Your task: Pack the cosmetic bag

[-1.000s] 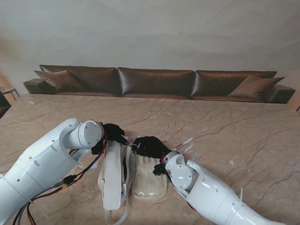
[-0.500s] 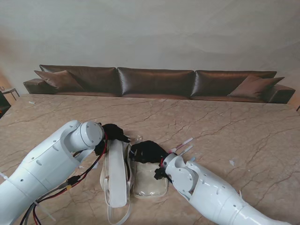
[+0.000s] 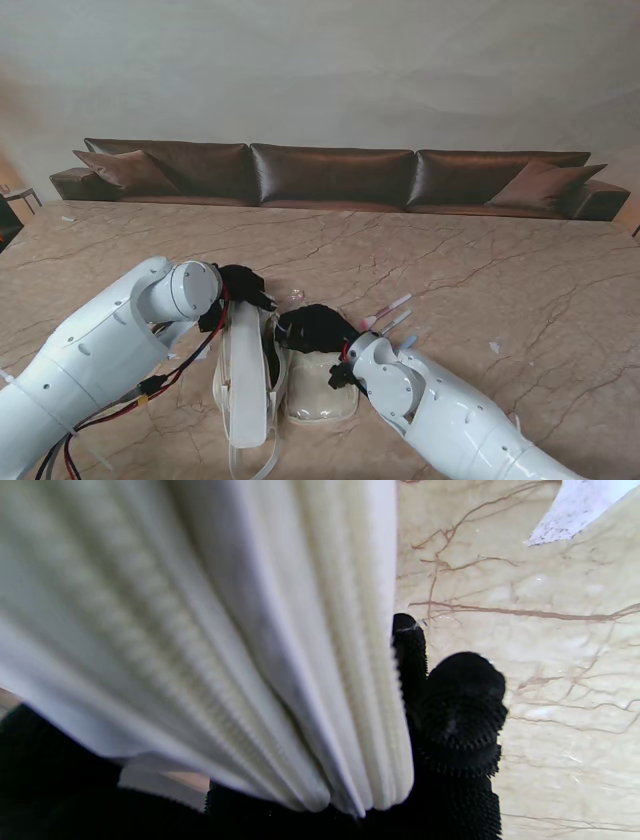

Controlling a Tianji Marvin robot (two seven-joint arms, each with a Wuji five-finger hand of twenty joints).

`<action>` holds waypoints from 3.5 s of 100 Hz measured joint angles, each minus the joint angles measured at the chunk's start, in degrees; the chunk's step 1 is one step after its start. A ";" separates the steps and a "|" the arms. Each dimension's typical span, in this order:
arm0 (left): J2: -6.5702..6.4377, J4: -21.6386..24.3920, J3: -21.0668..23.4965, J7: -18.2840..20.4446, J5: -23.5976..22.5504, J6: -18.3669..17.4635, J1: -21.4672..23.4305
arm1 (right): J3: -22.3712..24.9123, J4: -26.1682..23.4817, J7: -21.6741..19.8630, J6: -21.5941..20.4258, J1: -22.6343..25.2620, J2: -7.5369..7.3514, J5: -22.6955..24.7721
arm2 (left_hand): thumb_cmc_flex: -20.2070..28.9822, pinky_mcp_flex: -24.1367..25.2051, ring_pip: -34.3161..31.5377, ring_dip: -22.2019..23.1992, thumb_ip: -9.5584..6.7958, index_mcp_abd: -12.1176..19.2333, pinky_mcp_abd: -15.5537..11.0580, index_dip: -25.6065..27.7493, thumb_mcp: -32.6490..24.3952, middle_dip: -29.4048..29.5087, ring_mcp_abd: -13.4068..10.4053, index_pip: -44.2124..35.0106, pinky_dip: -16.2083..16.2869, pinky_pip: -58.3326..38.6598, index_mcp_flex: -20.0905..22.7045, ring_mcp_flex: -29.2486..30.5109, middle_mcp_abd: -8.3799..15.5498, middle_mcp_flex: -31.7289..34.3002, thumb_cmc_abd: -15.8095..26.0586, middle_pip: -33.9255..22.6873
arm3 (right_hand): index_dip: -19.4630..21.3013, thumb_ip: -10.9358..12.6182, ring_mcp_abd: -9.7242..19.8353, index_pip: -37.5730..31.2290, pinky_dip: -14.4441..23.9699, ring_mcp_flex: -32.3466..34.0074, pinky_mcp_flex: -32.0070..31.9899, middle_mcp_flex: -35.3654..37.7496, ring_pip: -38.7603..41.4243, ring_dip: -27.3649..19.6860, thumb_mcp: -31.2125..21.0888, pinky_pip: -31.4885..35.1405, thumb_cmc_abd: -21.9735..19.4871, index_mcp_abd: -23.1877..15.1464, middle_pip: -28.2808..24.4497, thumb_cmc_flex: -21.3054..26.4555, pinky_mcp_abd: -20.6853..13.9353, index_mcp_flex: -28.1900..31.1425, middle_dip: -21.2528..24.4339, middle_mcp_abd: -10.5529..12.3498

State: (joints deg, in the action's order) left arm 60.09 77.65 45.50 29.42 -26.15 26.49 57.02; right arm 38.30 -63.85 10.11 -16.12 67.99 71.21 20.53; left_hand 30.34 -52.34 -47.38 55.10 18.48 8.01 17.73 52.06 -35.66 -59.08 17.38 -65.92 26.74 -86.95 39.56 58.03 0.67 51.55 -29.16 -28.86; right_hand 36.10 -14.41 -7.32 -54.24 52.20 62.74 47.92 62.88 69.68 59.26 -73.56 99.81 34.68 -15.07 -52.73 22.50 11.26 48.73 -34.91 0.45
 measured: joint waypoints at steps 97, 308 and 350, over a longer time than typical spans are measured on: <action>-0.21 4.92 3.76 -0.38 -12.38 -2.93 4.04 | 1.06 -1.52 3.36 -0.29 1.31 0.09 2.66 | 0.22 -7.86 -16.52 -5.51 3.15 4.30 -1.78 8.54 0.44 7.88 -1.26 -0.46 7.90 -13.04 7.29 8.35 -1.33 7.11 -4.21 -6.39 | -1.14 0.00 0.00 0.00 0.00 0.08 0.33 0.04 0.54 0.00 0.00 0.00 0.00 0.30 0.00 0.00 -0.01 0.03 0.01 0.00; 0.98 2.96 6.45 -10.02 -9.40 -1.56 6.26 | 7.58 -18.44 -15.71 -9.26 10.95 -8.69 3.46 | 1.52 -8.63 -20.27 -5.44 1.05 4.63 -4.02 14.37 1.80 9.05 -3.66 -2.01 9.39 -13.71 9.42 9.21 -1.37 7.11 -1.74 -12.90 | -9.07 1.88 -0.02 5.37 2.12 -5.38 -6.51 -3.45 -8.61 -2.13 7.82 -3.27 2.69 1.56 5.19 -6.94 -0.82 0.02 0.99 0.95; 1.09 3.55 6.45 -10.90 -8.16 -2.15 6.55 | 12.28 -23.63 -9.10 -1.33 16.98 -8.22 12.49 | 2.82 -8.63 -20.27 -5.44 0.93 4.63 -3.99 14.39 1.62 9.05 -3.60 -2.01 9.39 -13.71 9.42 9.22 -1.73 7.11 -1.16 -12.90 | -9.73 3.05 0.79 20.61 3.45 -1.78 -4.99 -6.47 -15.49 -4.96 5.53 -8.60 17.22 9.49 5.98 -13.44 0.68 -7.10 5.27 1.37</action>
State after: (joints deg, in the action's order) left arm 61.18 81.20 51.95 18.52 -34.31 24.34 63.57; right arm 50.57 -87.48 1.00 -17.44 84.97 62.99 33.03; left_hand 33.16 -60.97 -67.65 49.66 19.41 12.64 13.74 66.45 -34.05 -50.03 13.79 -67.93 36.14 -100.66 48.98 67.25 -1.06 58.66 -30.32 -41.76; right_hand 26.37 -11.36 -6.53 -33.63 55.65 60.96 42.93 56.40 54.19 54.30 -68.04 91.21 51.90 -5.58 -46.75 9.06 11.94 41.63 -29.65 1.82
